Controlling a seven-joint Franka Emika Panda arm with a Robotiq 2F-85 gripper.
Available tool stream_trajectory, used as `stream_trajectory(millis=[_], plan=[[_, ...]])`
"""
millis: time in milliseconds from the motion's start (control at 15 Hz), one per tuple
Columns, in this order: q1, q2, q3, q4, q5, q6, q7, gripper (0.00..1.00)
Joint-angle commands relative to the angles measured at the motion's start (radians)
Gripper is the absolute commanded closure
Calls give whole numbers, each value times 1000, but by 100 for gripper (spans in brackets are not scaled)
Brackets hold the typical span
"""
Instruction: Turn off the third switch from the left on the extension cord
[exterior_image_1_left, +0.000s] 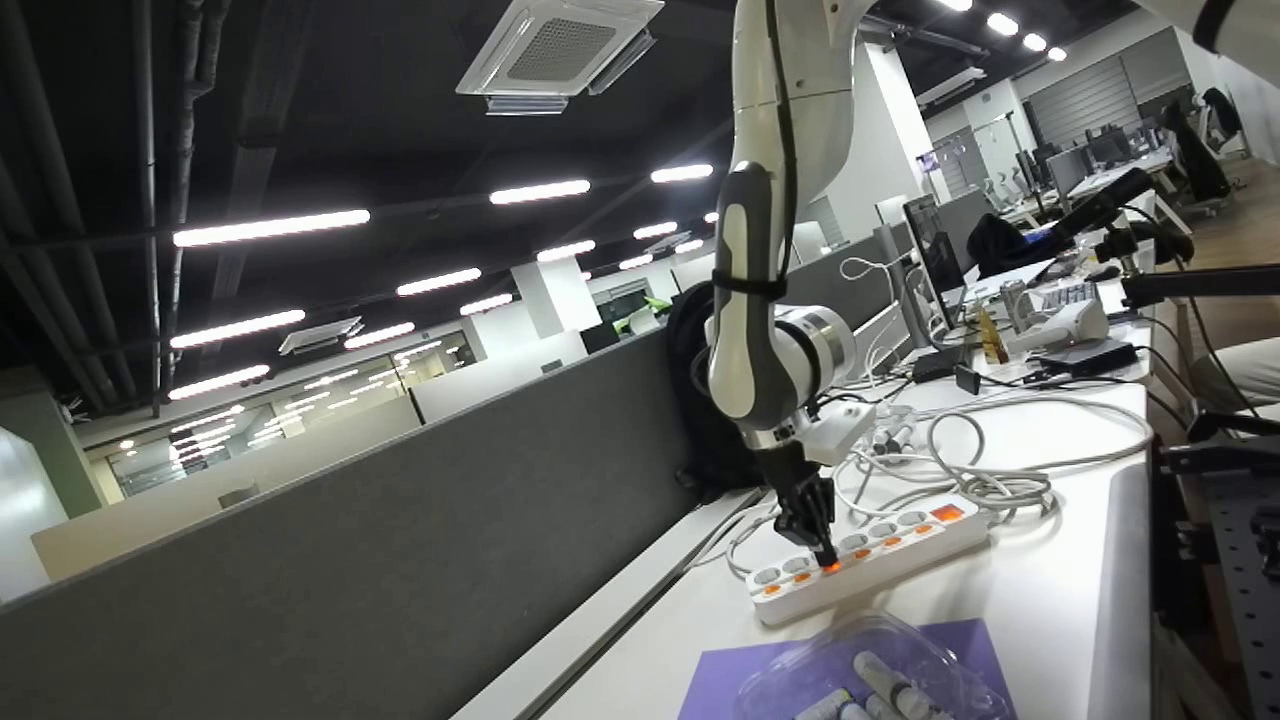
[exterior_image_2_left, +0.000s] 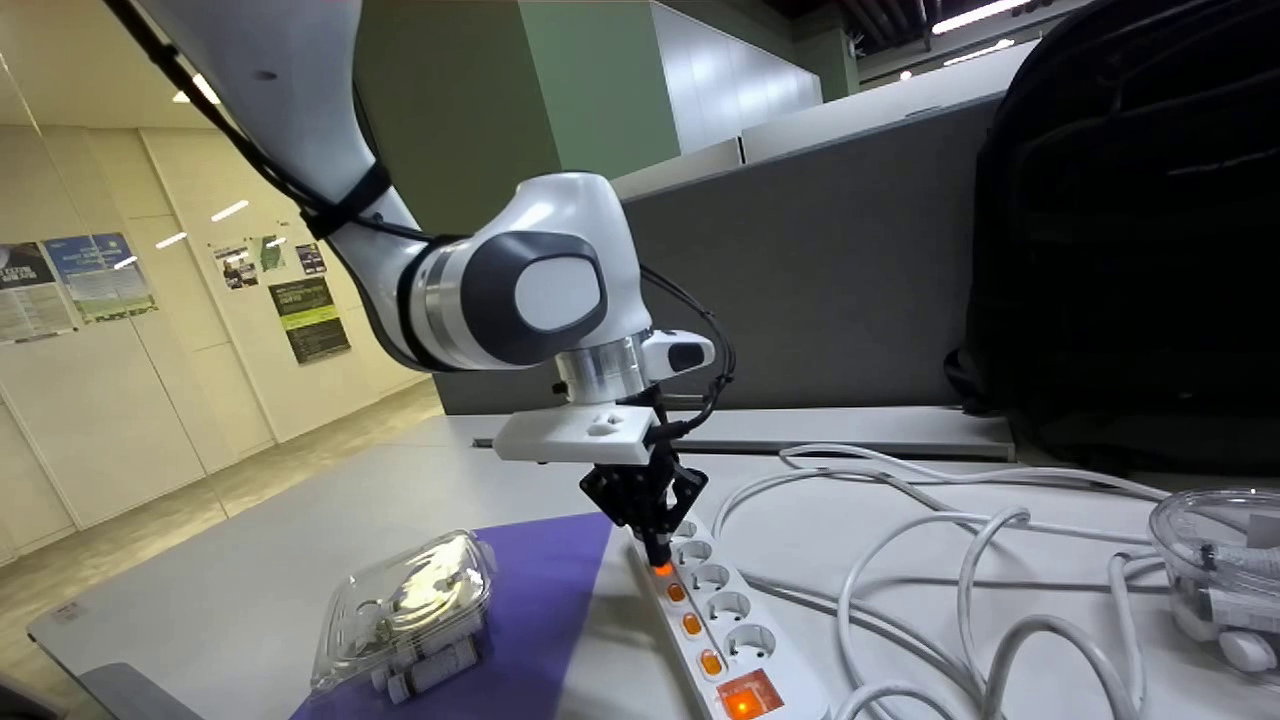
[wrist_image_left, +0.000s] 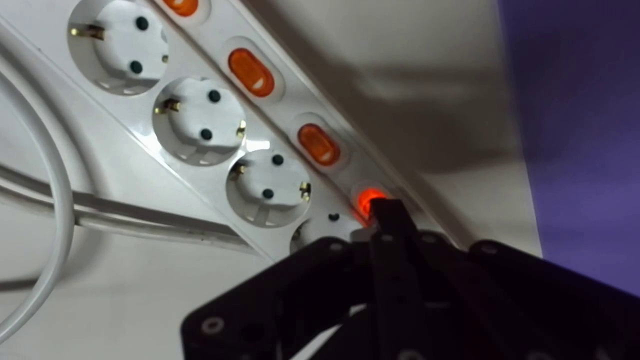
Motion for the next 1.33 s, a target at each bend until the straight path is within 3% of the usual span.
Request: stream_trajectory(millis=[0,1267], plan=[[-2,28,3,28,-22,-19,37,100],[1,-19,-16,-142,-22,99,89,100]])
